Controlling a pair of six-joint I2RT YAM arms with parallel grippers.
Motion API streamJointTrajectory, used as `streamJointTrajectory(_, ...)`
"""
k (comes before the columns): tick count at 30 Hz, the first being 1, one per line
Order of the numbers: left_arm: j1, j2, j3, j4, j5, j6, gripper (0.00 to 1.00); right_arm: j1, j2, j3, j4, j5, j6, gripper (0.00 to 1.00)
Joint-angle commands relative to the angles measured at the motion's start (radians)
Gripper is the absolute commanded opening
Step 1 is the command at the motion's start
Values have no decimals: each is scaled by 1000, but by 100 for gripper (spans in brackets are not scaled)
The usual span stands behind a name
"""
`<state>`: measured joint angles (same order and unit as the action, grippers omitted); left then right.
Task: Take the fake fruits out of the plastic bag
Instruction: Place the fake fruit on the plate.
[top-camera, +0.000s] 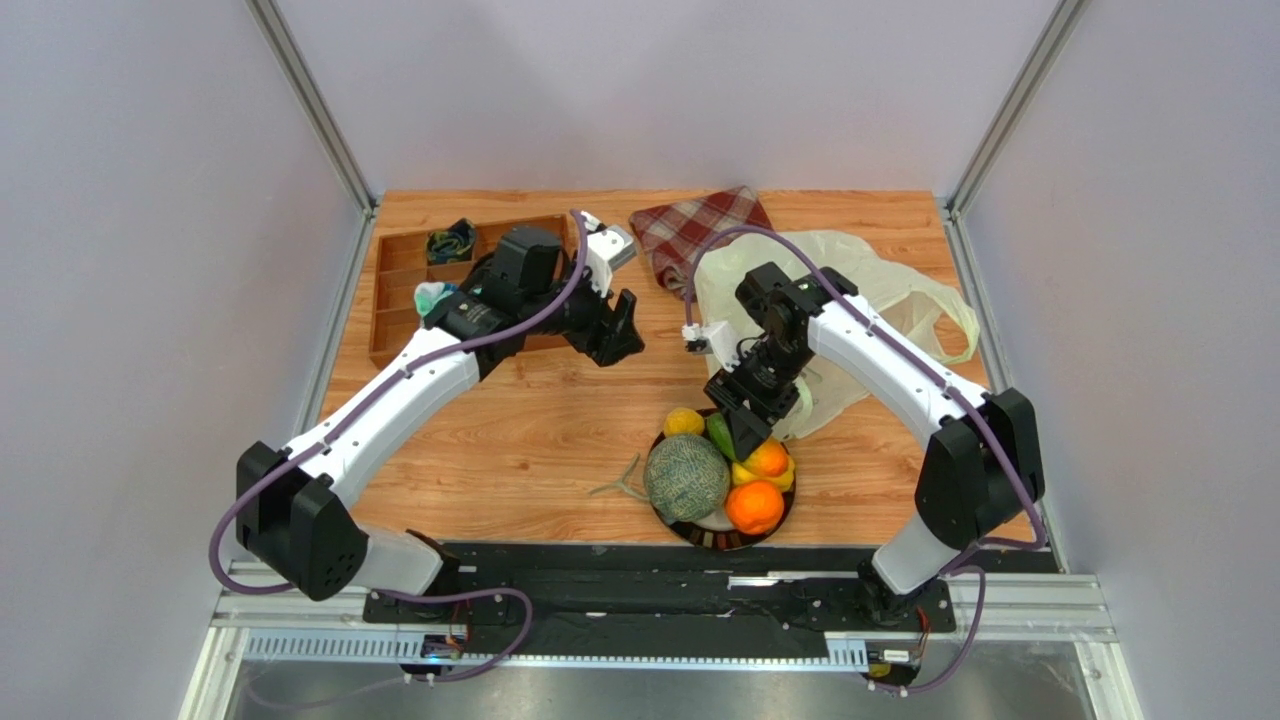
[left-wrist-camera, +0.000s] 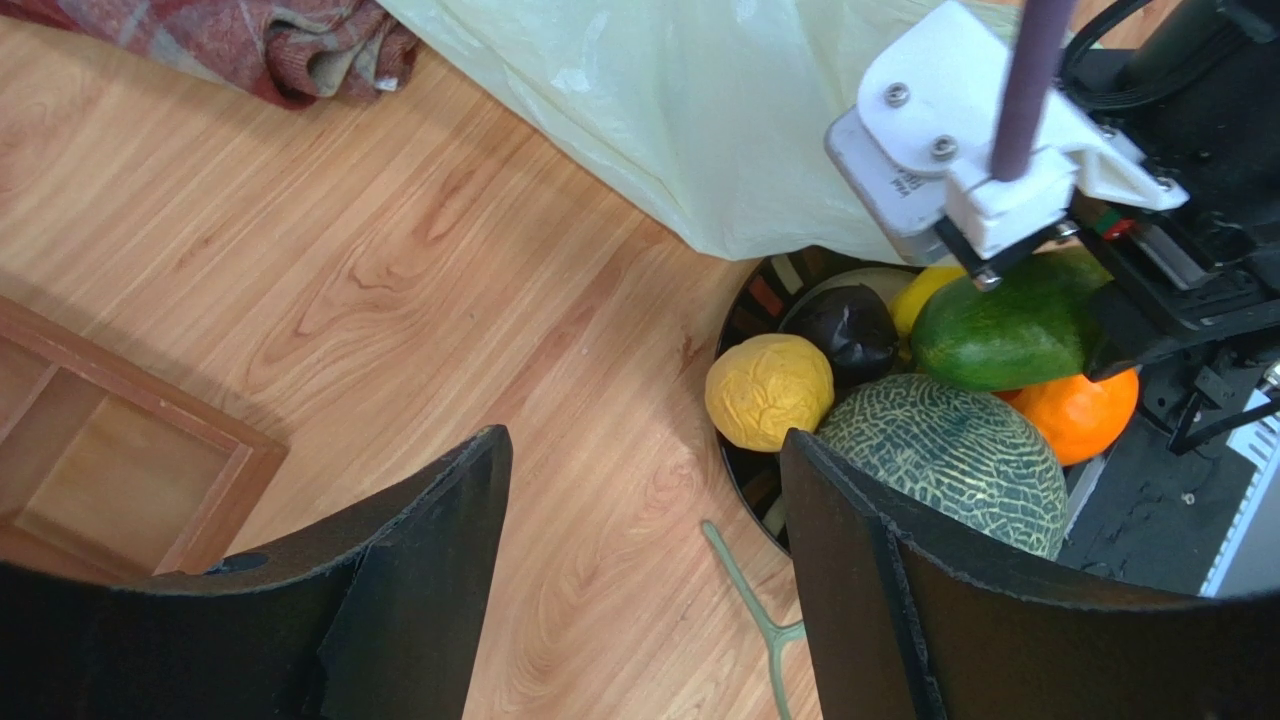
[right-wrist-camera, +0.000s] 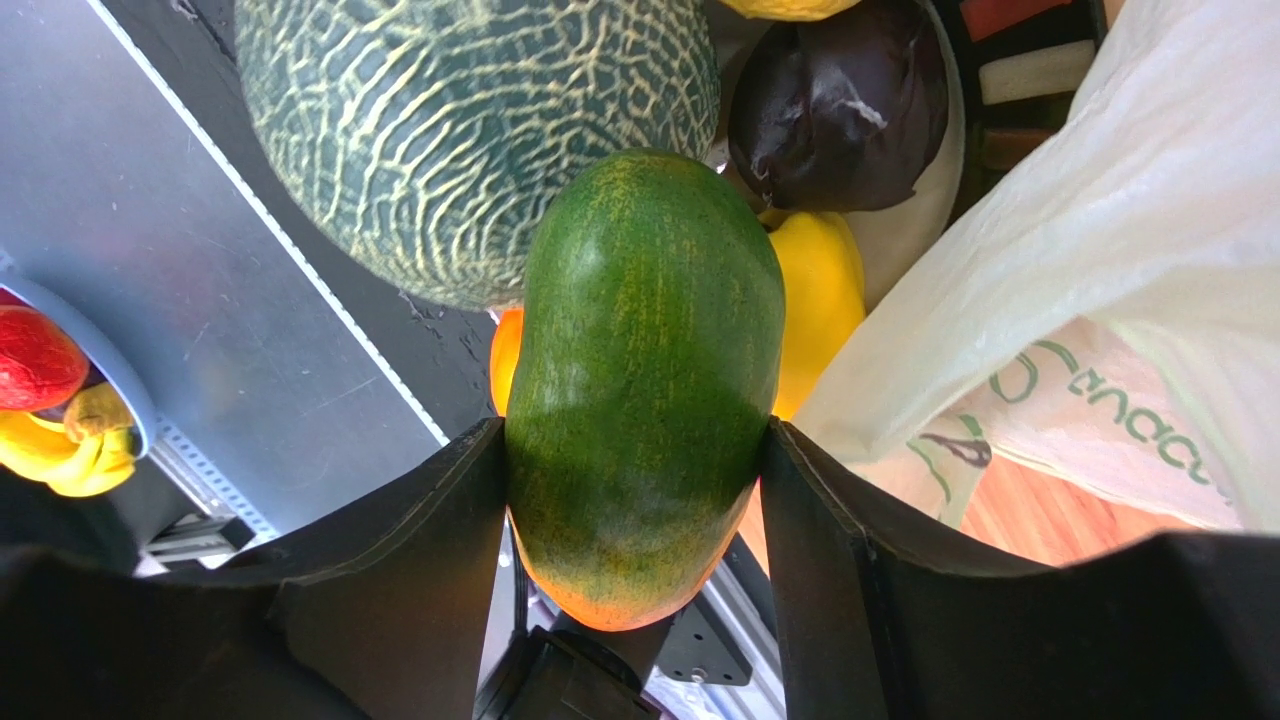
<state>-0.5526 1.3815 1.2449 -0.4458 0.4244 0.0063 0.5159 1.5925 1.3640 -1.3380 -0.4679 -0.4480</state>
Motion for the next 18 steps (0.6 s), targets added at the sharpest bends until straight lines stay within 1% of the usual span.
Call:
streamJointTrajectory(1, 8, -53, -18, 41, 14, 9, 75, 1, 47, 47, 39, -26, 51, 60)
streamJointTrajectory(6, 16, -79, -39, 47, 16, 21, 75, 4, 112, 99, 19, 3, 52, 65)
streamJointTrajectory(9, 25, -88, -45, 45, 20, 20, 75, 4, 121, 112, 17, 23, 55, 73)
streamJointTrajectory(12, 29, -88, -45, 45, 25, 17, 75, 4, 104, 93, 26, 34, 69, 82)
streamJointTrajectory(13, 29, -87, -45, 48, 27, 17, 75, 3, 97, 89, 26, 35, 71, 95)
streamJointTrajectory(14, 29, -85, -45, 51, 28, 15, 75, 4, 93, 84, 28, 37, 72, 100)
streamJointTrajectory(18, 31, -65, -44, 68, 45, 1, 75, 3, 61, 80, 30, 54, 71, 100)
